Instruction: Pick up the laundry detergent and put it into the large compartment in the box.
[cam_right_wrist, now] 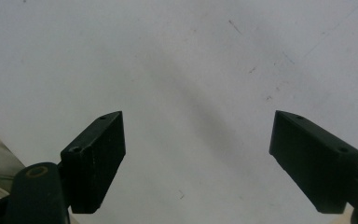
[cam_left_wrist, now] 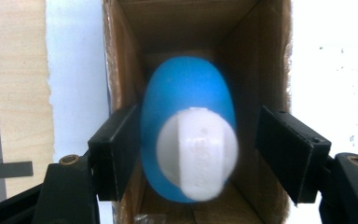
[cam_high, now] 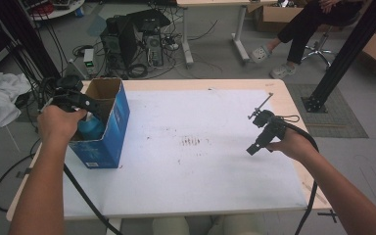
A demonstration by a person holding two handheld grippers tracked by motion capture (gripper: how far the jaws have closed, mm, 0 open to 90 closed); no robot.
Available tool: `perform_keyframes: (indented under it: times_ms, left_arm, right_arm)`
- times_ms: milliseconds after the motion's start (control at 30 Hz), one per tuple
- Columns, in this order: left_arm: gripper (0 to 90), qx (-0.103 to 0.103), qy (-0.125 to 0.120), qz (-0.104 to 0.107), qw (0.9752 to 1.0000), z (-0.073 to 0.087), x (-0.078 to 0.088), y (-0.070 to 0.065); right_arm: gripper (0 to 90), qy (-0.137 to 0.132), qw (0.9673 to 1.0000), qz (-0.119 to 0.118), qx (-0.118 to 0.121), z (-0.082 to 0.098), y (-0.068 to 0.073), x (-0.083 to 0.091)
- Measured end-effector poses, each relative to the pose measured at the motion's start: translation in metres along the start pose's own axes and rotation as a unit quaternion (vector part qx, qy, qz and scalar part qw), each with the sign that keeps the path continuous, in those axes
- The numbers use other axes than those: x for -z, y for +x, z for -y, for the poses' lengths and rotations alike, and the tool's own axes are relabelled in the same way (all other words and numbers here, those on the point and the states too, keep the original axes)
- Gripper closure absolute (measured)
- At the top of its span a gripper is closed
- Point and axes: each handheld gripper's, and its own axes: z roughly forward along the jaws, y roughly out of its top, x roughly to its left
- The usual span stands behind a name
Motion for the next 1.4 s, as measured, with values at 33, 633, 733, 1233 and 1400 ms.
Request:
perform_keyframes:
  times_ms: [33, 633, 733, 1233, 1400]
  left_arm:
    - [31.9, 0.001, -0.001, 0.000, 1.0000, 0.000, 0.001, 0.000]
    - [31.1, -0.015, -0.036, 0.002, 0.9992, -0.004, 0.042, -0.023]
    - [31.2, -0.020, -0.038, 0.006, 0.9991, -0.005, 0.047, -0.032]
    - [26.0, -0.044, -0.050, 0.031, 0.9973, -0.016, 0.060, -0.087]
    - [24.8, -0.054, -0.054, 0.035, 0.9965, -0.019, 0.062, -0.104]
  right_arm:
    - [18.2, -0.001, 1.0000, 0.001, -0.003, 0.000, 0.000, 0.001]
    - [18.2, -0.014, 0.9999, 0.002, 0.001, 0.004, 0.004, 0.009]
    - [18.2, -0.013, 0.9999, 0.003, 0.002, 0.004, 0.005, 0.010]
    - [18.2, -0.017, 0.9998, 0.004, 0.008, 0.002, 0.008, 0.013]
    - [18.3, -0.016, 0.9999, 0.003, 0.006, 0.002, 0.009, 0.013]
